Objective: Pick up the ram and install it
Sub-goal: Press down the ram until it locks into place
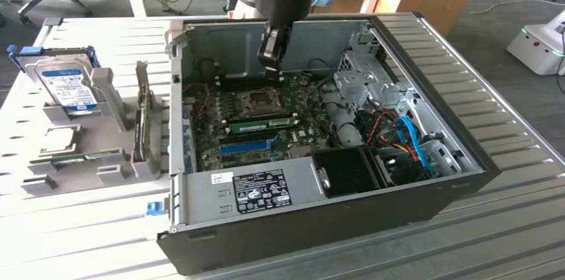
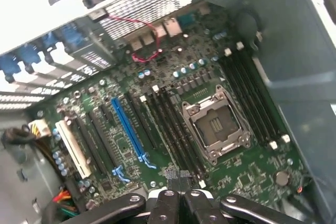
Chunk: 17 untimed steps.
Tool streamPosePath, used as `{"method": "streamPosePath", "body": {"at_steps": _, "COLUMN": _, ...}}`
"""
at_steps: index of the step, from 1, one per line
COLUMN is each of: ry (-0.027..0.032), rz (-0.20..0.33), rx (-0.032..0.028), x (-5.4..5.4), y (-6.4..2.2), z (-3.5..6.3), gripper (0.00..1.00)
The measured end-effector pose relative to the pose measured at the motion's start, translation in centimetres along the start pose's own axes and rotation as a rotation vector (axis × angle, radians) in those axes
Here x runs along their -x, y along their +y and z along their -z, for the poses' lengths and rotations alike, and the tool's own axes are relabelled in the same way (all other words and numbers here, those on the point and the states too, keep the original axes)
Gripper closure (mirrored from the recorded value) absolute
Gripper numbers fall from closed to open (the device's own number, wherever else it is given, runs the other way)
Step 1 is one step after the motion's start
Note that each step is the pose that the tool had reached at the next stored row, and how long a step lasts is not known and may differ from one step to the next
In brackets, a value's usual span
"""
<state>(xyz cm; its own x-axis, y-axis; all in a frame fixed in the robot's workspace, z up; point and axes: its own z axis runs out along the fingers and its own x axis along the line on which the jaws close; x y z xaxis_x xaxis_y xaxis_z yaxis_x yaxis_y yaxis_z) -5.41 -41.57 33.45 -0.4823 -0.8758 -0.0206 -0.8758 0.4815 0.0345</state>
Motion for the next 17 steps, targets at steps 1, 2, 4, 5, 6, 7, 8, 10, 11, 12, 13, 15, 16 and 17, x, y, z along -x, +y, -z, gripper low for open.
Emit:
{"method": "streamPosePath", "body": {"at_steps": 1, "ry": -0.0007, "rz": -0.018, "rx": -0.0004, "x": 0.0, "y": 0.0, "z": 0.0, "gripper": 0.89}}
{"method": "streamPosePath", "body": {"at_steps": 2, "ry": -0.0013, "rz": -0.036, "rx": -0.0008, "x": 0.0, "y": 0.0, "z": 0.0, "gripper": 0.89}}
{"method": "streamPosePath", "body": {"at_steps": 4, "ry": -0.0025, "rz": -0.072, "rx": -0.0015, "x": 0.0, "y": 0.0, "z": -0.01, "gripper": 0.89}}
{"method": "streamPosePath", "body": {"at_steps": 5, "ry": -0.0031, "rz": -0.09, "rx": -0.0019, "x": 0.0, "y": 0.0, "z": -0.01, "gripper": 0.89}}
{"method": "streamPosePath", "body": {"at_steps": 6, "ry": -0.0038, "rz": -0.108, "rx": -0.0022, "x": 0.0, "y": 0.0, "z": -0.01, "gripper": 0.89}}
{"method": "streamPosePath", "body": {"at_steps": 7, "ry": -0.0044, "rz": -0.127, "rx": -0.0026, "x": 0.0, "y": 0.0, "z": -0.02, "gripper": 0.89}}
{"method": "streamPosePath", "body": {"at_steps": 8, "ry": -0.005, "rz": -0.145, "rx": -0.003, "x": 0.0, "y": 0.0, "z": -0.02, "gripper": 0.89}}
{"method": "streamPosePath", "body": {"at_steps": 10, "ry": -0.0063, "rz": -0.181, "rx": -0.0037, "x": 0.0, "y": 0.0, "z": -0.03, "gripper": 0.89}}
{"method": "streamPosePath", "body": {"at_steps": 11, "ry": -0.0069, "rz": -0.199, "rx": -0.0041, "x": 0.0, "y": 0.0, "z": -0.03, "gripper": 0.89}}
{"method": "streamPosePath", "body": {"at_steps": 12, "ry": -0.0075, "rz": -0.217, "rx": -0.0045, "x": 0.0, "y": 0.0, "z": -0.03, "gripper": 0.89}}
{"method": "streamPosePath", "body": {"at_steps": 13, "ry": -0.0082, "rz": -0.236, "rx": -0.0049, "x": 0.0, "y": 0.0, "z": -0.03, "gripper": 0.89}}
{"method": "streamPosePath", "body": {"at_steps": 15, "ry": -0.0094, "rz": -0.272, "rx": -0.0056, "x": 0.0, "y": 0.0, "z": -0.04, "gripper": 0.89}}
{"method": "streamPosePath", "body": {"at_steps": 16, "ry": -0.0101, "rz": -0.29, "rx": -0.0059, "x": 0.0, "y": 0.0, "z": -0.04, "gripper": 0.89}}
{"method": "streamPosePath", "body": {"at_steps": 17, "ry": -0.0106, "rz": -0.308, "rx": -0.0064, "x": 0.0, "y": 0.0, "z": -0.04, "gripper": 0.89}}
